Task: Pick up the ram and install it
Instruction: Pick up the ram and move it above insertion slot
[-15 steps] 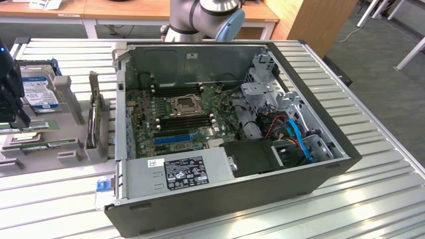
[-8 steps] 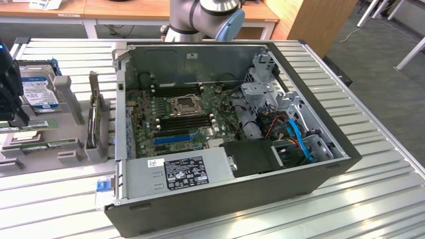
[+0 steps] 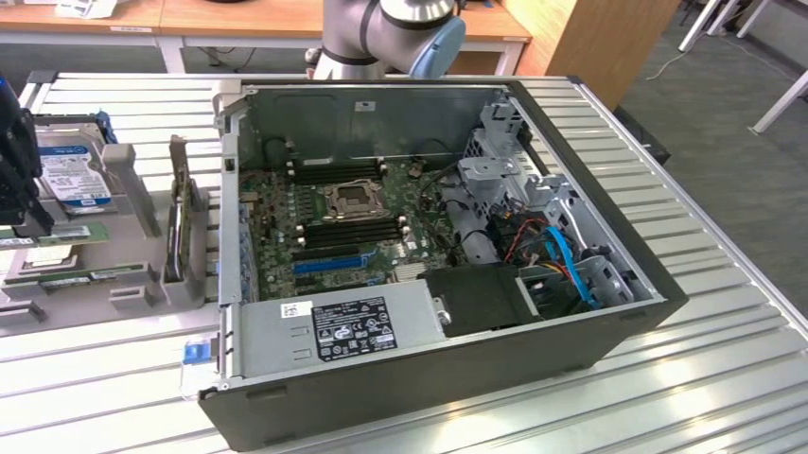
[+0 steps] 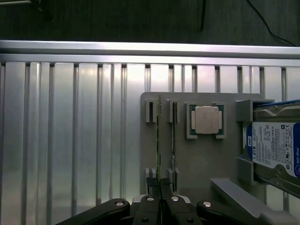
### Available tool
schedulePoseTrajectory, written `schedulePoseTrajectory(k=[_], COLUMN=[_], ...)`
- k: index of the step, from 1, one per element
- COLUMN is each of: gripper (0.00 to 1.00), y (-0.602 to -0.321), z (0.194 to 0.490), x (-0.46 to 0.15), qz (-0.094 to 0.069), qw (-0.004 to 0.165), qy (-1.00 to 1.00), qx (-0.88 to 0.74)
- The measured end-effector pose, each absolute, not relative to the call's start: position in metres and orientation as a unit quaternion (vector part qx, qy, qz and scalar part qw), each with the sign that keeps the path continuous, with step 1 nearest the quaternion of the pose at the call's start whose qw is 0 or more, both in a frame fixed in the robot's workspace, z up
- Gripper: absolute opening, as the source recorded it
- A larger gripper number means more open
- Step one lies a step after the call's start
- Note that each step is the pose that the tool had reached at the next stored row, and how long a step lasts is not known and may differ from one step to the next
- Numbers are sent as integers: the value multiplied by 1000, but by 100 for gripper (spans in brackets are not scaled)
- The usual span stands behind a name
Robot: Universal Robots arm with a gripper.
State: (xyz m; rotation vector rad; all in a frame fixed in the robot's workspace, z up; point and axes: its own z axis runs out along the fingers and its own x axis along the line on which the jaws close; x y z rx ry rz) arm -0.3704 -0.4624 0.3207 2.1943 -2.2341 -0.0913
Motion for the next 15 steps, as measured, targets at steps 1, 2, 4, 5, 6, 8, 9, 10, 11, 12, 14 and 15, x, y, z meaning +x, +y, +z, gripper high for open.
schedulePoseTrajectory(k=[1, 2, 4, 5, 6, 8, 9, 10, 11, 12, 14, 15], gripper=[11, 11, 11, 11, 11, 11, 11, 11, 11, 11, 11, 11], y=[-462, -462, -462, -462, -462, -462, -462, -462, -462, -462, -462, -462], z=[322, 323, 326, 327, 328, 331, 333, 334, 336, 337, 340, 341], x=[-370, -370, -370, -370, -370, -370, -370, -370, -370, -370, -370, -370], qz=[-29, -29, -29, -29, -29, -29, -29, -29, -29, -29, -29, -29], qw=[4, 4, 4, 4, 4, 4, 4, 4, 4, 4, 4, 4], qy=[-713, -713, -713, -713, -713, -713, -713, -713, -713, -713, -713, -713], qx=[700, 700, 700, 700, 700, 700, 700, 700, 700, 700, 700, 700])
